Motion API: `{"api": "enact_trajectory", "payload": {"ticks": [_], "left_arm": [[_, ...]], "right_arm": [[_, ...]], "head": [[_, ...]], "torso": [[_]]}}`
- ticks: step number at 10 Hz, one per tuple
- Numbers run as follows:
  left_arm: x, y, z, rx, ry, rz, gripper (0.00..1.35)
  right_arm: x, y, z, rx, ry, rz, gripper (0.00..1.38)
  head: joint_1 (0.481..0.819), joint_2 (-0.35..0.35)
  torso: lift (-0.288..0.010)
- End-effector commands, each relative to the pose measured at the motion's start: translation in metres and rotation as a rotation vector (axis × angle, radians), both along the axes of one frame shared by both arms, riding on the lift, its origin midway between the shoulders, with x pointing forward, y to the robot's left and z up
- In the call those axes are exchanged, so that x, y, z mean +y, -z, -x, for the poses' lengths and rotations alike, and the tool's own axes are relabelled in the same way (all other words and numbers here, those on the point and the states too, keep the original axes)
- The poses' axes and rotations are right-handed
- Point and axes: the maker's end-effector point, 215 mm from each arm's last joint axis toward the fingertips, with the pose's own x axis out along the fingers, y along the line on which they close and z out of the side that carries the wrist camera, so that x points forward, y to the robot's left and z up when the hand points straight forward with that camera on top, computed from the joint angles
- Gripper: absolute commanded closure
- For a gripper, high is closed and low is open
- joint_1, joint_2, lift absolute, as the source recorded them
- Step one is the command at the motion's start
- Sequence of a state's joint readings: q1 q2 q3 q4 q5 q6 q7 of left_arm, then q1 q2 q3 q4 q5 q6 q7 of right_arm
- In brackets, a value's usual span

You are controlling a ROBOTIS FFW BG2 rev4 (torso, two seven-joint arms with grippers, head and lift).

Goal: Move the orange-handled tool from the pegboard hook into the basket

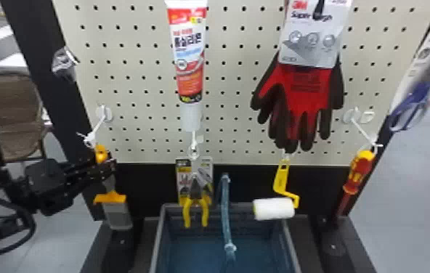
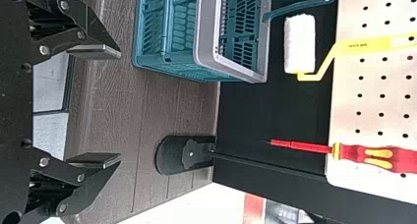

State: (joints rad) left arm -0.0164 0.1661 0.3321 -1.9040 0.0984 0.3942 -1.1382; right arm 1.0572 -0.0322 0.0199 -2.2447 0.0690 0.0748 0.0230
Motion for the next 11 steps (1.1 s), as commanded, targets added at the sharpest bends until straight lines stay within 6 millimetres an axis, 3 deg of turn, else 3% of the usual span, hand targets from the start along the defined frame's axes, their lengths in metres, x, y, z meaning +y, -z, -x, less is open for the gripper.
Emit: {"api": "enact_trajectory", "payload": {"ticks": [1, 8, 11], "left_arm": [[0.0, -0.001, 0.001, -0.003, 0.001, 0.001, 1.22], [-0.001, -0.007, 0.005, -0.011, 0.0, 0.002, 1.22], [-0.001, -0.009, 0.016, -0.01, -0.01, -0.005, 1.22]], "right_arm": [[0.0, 0.0, 0.0, 0.0, 0.0, 0.0, 0.51], [0.0, 0.0, 0.0, 0.001, -0.001, -0.001, 0.51], [0.0, 0.001, 0.0, 0.001, -0.001, -0.002, 0.51]], "head": [[0.549, 0.0], [0.549, 0.0], [0.549, 0.0]], "torso": [[-0.1], [-0.1], [-0.1]]}}
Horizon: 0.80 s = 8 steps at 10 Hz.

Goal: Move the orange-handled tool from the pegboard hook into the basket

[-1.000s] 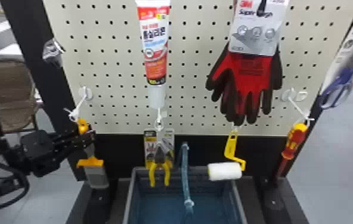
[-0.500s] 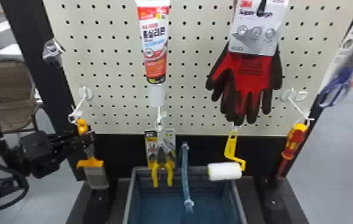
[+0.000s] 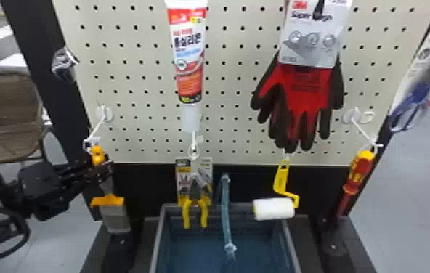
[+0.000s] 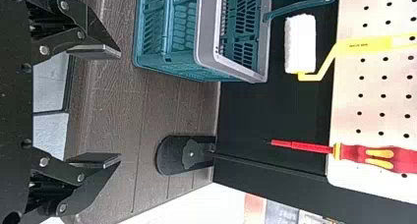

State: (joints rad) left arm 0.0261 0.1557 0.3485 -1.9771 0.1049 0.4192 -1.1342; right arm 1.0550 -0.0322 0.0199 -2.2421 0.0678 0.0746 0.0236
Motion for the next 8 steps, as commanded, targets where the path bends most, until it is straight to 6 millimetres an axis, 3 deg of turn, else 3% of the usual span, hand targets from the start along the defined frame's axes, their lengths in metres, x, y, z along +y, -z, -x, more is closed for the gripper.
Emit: {"api": "enact_trajectory", "payload": {"ticks": [1, 8], "left_arm": [[-0.001, -0.007, 0.008, -0.01, -0.005, -0.007, 1.21], [-0.009, -0.053, 0.024, -0.096, -0.013, -0.04, 1.22]], "right_arm": [[0.0, 0.0, 0.0, -0.001, 0.001, 0.0, 0.51], [0.0, 0.001, -0.002, -0.002, -0.002, -0.002, 0.51]], "head": [[0.549, 0.0], [0.549, 0.0]], "torso": [[-0.1], [-0.1]]}}
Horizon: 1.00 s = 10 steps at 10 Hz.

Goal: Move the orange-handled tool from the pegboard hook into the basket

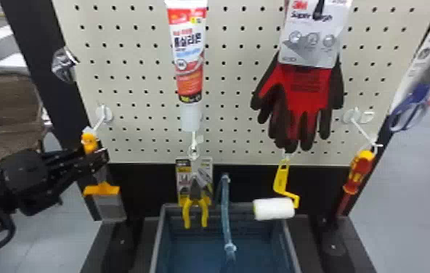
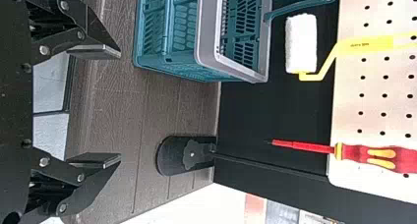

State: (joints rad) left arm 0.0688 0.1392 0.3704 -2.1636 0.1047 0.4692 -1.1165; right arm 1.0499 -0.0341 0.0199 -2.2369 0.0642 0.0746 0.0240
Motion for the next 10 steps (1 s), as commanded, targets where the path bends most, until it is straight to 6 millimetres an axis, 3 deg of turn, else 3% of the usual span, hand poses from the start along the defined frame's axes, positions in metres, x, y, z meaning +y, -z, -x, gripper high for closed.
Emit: {"api": "enact_trajectory", "payload": {"ticks": [1, 5, 10], "left_arm": [[-0.004, -0.017, 0.01, -0.03, -0.002, -0.006, 1.22], [-0.007, -0.031, 0.023, -0.049, -0.016, 0.012, 1.21], [-0.019, -0.014, 0.05, 0.032, -0.034, 0.319, 1.21]], "right_arm": [[0.0, 0.001, 0.0, 0.001, 0.0, 0.0, 0.51], [0.0, 0.0, 0.0, 0.0, 0.0, -0.002, 0.52], [0.0, 0.002, 0.001, 0.004, 0.0, -0.004, 0.52]], "head": [[0.549, 0.0], [0.549, 0.0], [0.549, 0.0]], "torso": [[-0.1], [-0.1], [-0.1]]}}
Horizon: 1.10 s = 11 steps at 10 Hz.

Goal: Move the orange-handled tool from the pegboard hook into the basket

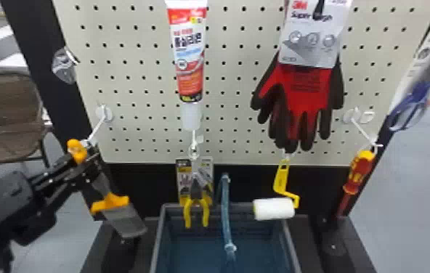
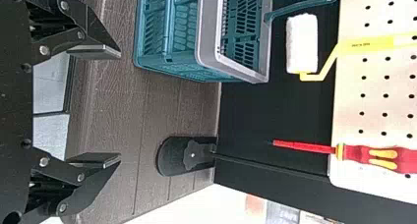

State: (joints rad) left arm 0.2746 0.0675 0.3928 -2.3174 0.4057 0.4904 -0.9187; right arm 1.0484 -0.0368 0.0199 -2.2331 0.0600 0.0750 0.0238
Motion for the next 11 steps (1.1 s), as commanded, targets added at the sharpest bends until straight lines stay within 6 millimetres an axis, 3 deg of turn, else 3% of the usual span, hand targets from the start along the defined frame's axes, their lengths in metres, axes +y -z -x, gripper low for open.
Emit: {"api": "enact_trajectory", "payload": {"ticks": [1, 6, 11], "left_arm": [[-0.007, 0.008, 0.009, 0.024, 0.028, 0.145, 1.21], [-0.027, 0.033, 0.011, 0.045, 0.072, 0.499, 1.21], [-0.056, 0.067, 0.006, 0.077, 0.073, 0.673, 1.21]], "right_arm": [[0.0, 0.0, -0.001, -0.001, 0.001, 0.0, 0.52], [0.0, 0.001, 0.001, 0.003, 0.001, -0.003, 0.52], [0.0, 0.001, 0.001, 0.003, 0.002, -0.006, 0.52]], "head": [[0.549, 0.0], [0.549, 0.0], [0.549, 0.0]], "torso": [[-0.1], [-0.1], [-0.1]]}}
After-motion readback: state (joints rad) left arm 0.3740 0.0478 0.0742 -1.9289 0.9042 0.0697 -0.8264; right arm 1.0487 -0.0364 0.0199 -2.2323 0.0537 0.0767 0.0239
